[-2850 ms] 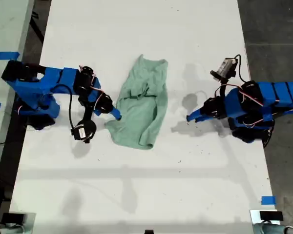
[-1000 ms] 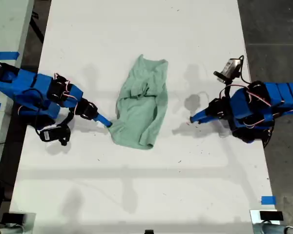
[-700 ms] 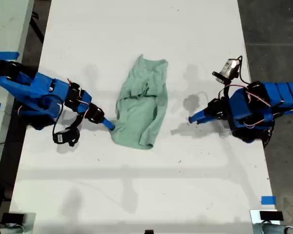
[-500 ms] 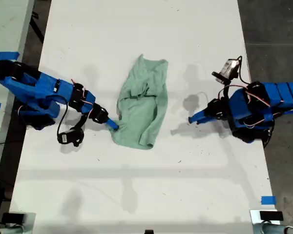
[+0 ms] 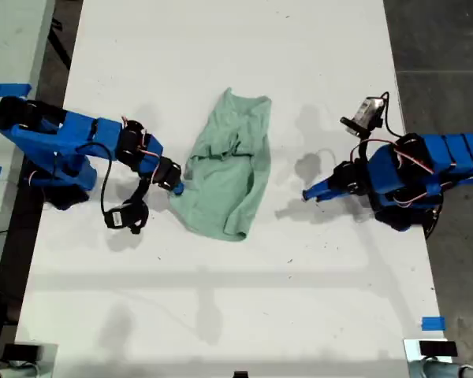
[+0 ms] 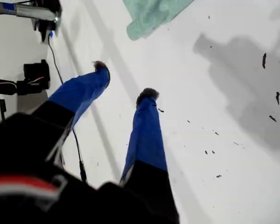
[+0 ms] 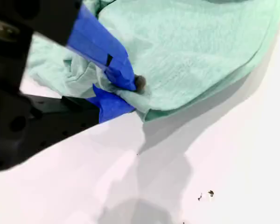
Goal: Fold tshirt
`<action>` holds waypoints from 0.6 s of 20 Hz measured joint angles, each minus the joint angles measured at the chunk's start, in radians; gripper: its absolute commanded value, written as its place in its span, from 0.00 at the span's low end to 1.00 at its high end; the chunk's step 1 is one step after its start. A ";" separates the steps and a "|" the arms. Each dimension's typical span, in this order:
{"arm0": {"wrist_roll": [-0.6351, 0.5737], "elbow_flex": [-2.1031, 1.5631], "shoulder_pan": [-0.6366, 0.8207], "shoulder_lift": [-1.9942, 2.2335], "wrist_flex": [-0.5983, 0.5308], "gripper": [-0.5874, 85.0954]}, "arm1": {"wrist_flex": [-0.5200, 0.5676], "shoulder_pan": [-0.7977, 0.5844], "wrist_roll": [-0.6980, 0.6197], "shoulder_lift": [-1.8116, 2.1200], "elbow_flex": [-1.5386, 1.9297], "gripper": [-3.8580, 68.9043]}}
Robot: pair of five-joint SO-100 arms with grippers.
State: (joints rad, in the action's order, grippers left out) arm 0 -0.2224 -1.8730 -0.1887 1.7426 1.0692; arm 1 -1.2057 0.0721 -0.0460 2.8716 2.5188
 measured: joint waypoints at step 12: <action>0.314 1.081 -0.158 -0.729 0.554 0.01 | 0.003 0.000 -0.002 0.003 0.021 0.25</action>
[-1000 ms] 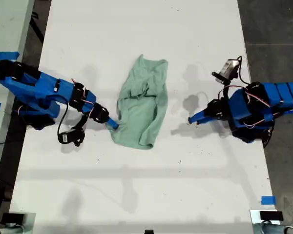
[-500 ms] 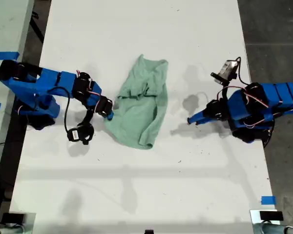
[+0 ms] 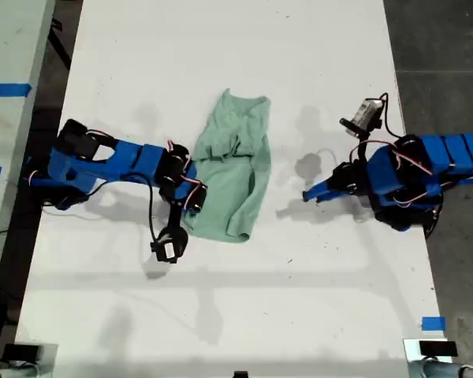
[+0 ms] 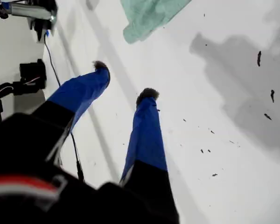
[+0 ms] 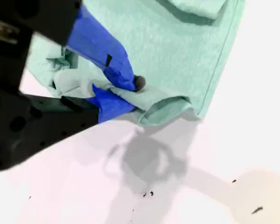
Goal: Fold tshirt
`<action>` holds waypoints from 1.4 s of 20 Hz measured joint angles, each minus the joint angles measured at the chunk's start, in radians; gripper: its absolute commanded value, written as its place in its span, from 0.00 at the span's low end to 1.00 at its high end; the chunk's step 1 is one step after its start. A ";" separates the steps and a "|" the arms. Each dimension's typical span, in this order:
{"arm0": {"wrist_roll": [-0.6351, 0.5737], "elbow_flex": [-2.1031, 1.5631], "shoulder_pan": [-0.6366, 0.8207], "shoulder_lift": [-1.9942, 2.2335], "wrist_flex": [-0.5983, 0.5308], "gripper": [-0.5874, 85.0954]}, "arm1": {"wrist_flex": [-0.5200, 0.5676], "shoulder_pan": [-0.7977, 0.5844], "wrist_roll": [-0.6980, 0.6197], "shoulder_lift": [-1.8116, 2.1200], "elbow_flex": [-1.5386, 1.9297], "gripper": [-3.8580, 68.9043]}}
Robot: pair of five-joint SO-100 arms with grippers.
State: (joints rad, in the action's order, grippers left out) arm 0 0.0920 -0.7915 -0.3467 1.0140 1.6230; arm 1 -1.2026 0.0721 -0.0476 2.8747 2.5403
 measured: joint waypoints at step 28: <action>-0.040 -1.447 0.112 1.243 -0.459 0.27 | -0.140 0.028 0.021 0.187 0.060 0.25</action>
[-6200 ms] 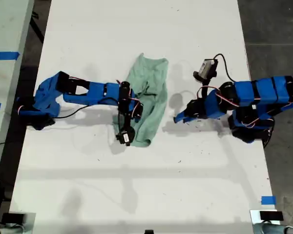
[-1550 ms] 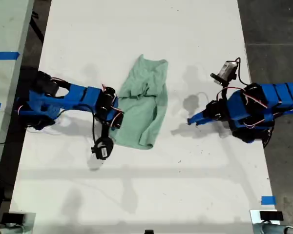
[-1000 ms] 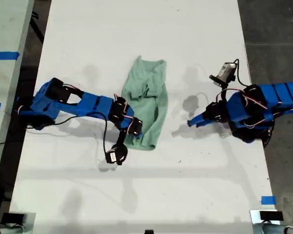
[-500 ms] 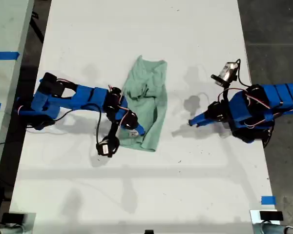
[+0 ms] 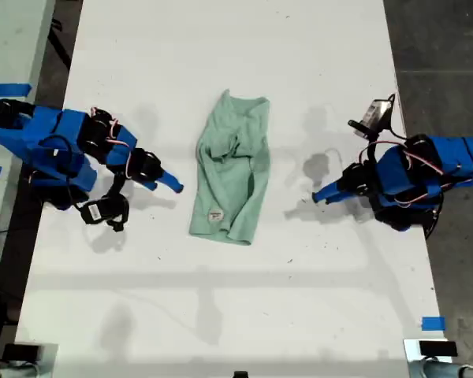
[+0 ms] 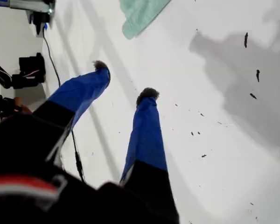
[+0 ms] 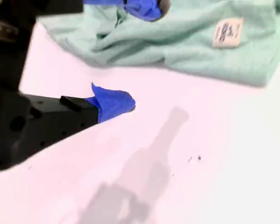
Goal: Fold tshirt
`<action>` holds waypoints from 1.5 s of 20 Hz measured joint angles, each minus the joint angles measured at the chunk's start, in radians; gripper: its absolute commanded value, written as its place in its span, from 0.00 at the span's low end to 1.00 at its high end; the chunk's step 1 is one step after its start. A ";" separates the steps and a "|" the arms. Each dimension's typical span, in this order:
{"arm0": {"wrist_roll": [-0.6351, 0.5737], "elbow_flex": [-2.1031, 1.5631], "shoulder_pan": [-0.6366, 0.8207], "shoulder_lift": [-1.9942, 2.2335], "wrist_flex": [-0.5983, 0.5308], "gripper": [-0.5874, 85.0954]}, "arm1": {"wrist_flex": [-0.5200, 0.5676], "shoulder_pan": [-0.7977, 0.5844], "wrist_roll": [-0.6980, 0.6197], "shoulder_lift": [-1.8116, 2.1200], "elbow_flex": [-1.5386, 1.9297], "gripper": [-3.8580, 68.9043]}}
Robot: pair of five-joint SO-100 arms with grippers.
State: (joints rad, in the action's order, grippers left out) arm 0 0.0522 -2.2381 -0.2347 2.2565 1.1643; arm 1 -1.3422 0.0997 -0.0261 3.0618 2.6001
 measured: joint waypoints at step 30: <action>-0.256 0.638 0.066 -0.881 -0.163 0.33 | 0.163 -0.048 -0.206 -1.431 -0.891 0.35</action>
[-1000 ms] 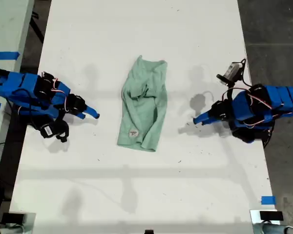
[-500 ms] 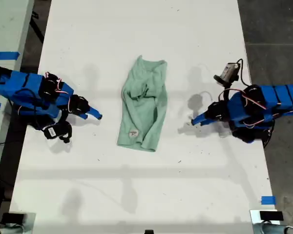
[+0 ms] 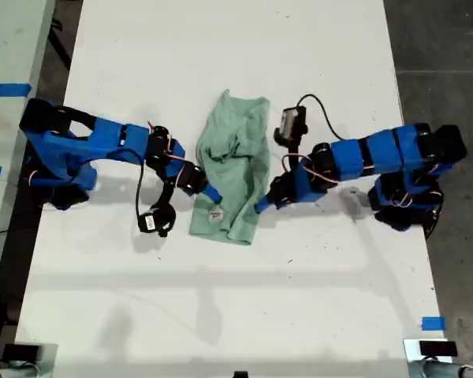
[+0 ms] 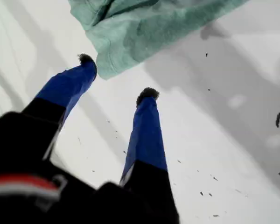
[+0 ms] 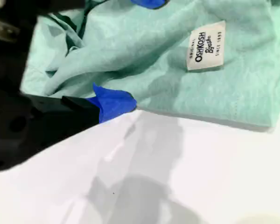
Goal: Fold tshirt
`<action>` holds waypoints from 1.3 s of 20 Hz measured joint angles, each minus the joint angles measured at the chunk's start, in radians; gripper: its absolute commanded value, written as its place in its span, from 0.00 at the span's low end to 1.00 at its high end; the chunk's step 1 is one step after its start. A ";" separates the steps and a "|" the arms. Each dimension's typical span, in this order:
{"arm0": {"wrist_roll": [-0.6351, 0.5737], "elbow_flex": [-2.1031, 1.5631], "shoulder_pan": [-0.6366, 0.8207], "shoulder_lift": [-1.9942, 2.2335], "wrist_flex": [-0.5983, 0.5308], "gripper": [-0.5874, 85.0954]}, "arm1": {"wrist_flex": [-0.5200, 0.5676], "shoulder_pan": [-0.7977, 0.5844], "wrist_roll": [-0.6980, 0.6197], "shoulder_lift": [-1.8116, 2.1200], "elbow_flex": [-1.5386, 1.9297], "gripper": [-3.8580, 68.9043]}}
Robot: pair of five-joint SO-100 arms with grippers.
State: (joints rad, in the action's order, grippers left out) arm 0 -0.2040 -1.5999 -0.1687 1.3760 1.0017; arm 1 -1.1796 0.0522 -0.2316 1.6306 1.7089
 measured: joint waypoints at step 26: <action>0.044 0.603 -0.239 -0.459 0.143 0.01 | -0.161 0.167 -0.002 -0.667 -0.681 0.03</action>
State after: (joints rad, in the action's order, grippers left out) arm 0 -0.1595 -0.9971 -0.4080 0.9173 1.1443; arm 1 -1.3407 0.2194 -0.2332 0.9633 1.0278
